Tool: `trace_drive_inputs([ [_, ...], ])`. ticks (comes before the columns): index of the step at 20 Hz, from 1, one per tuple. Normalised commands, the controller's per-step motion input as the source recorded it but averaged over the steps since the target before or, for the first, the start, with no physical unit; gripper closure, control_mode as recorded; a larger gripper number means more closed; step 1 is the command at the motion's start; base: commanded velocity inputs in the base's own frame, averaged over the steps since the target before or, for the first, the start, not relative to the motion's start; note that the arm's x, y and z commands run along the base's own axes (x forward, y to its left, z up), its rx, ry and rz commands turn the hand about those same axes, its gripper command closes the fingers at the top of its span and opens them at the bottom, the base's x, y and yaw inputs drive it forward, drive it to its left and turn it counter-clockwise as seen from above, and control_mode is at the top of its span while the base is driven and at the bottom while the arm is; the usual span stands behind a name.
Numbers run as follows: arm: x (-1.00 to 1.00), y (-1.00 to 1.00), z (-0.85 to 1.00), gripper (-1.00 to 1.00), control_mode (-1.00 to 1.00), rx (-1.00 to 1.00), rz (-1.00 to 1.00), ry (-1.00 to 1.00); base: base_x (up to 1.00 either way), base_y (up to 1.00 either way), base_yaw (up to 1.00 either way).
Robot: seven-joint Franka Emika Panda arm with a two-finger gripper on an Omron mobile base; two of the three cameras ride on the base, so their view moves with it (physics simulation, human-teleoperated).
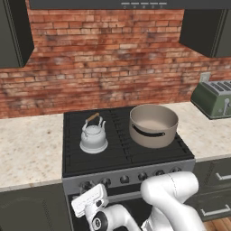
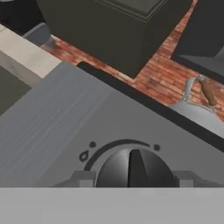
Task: Pick the kettle from the counter and place it on a stove burner. Then turn the burner on.
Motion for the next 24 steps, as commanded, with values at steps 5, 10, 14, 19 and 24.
trace_drive_inputs([
  [5, 0.00, 0.04, -0.45, 1.00, -1.00, -0.19, 0.51, 0.38, 0.00, 0.00, 0.00],
  [10, 0.00, 0.07, -0.46, 1.00, -1.00, -0.19, 0.52, 0.45, 0.00, 0.00, 0.00],
  [14, 0.00, 0.07, -0.48, 1.00, -1.00, -0.18, 0.51, 0.51, 0.00, 0.00, 0.00],
  [19, 0.00, 0.09, -0.55, 1.00, -1.00, -0.19, 0.51, 0.53, 0.00, 0.00, 0.00],
  [24, 0.00, 0.09, -0.49, 1.00, -1.00, -0.20, 0.51, 0.51, 0.00, 0.00, 0.00],
])
